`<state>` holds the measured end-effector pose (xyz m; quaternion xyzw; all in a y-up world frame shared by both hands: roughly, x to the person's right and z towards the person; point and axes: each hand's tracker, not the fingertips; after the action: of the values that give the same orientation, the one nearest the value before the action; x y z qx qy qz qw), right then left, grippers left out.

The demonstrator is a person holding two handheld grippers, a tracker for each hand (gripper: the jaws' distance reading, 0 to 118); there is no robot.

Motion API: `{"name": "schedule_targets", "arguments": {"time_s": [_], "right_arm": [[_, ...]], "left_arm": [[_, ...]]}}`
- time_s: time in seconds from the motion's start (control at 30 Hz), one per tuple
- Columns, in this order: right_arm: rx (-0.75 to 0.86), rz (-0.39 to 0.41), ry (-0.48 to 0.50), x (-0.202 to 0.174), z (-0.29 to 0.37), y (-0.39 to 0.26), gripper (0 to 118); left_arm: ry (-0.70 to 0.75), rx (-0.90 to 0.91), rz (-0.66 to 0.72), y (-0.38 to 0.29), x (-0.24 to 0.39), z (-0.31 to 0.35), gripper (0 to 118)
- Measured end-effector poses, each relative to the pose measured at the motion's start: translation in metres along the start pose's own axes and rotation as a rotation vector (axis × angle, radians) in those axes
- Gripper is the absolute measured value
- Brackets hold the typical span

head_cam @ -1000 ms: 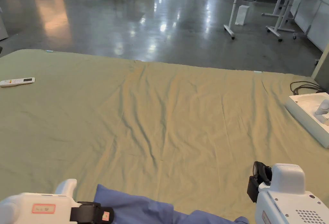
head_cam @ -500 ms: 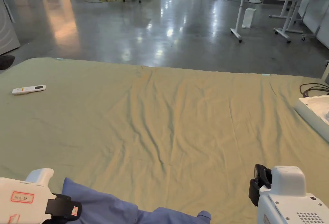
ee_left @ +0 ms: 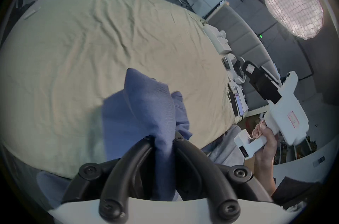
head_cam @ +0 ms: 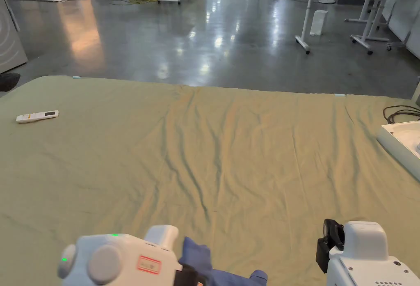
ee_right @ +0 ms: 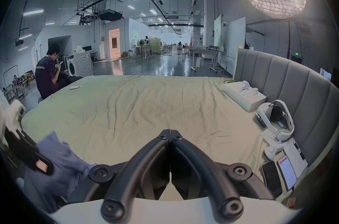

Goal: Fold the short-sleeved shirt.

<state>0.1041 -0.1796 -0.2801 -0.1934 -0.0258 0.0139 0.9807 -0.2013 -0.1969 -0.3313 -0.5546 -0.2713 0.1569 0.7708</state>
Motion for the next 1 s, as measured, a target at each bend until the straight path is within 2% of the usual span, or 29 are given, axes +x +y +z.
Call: {"name": "schedule_targets", "arguments": {"time_s": [0.23,0.37,0.43,0.53,0.57,0.67,0.83,0.93,1.0], "right_arm": [[-0.018,-0.021,-0.012,0.01,0.005,-0.008,0],[-0.026,-0.035,-0.027,0.019,0.007,-0.01,0],[-0.027,-0.037,-0.034,0.023,0.008,-0.01,0],[-0.022,-0.044,-0.041,0.028,0.01,-0.009,0],[-0.014,-0.045,-0.043,0.029,0.011,-0.008,0],[0.035,-0.052,-0.06,0.033,0.016,-0.004,0],[0.118,-0.079,-0.084,0.037,0.024,0.011,0],[0.151,-0.078,-0.097,0.038,0.028,0.017,0],[0.178,-0.081,-0.095,0.039,0.031,0.02,0]], "left_arm": [[0.08,-0.069,0.002,-0.002,0.032,-0.1,12],[0.145,-0.086,-0.004,-0.006,0.04,-0.128,13],[0.144,-0.089,0.003,-0.007,0.039,-0.13,22],[0.025,-0.094,0.061,-0.005,0.036,-0.117,54],[-0.003,-0.076,0.068,-0.005,0.037,-0.111,56],[-0.05,-0.011,0.035,0.001,0.041,-0.092,56],[-0.024,0.0,0.02,0.004,0.039,-0.099,54],[-0.026,-0.035,0.01,0.0,0.041,-0.118,36],[-0.003,-0.061,-0.025,-0.004,0.046,-0.134,33]]}}
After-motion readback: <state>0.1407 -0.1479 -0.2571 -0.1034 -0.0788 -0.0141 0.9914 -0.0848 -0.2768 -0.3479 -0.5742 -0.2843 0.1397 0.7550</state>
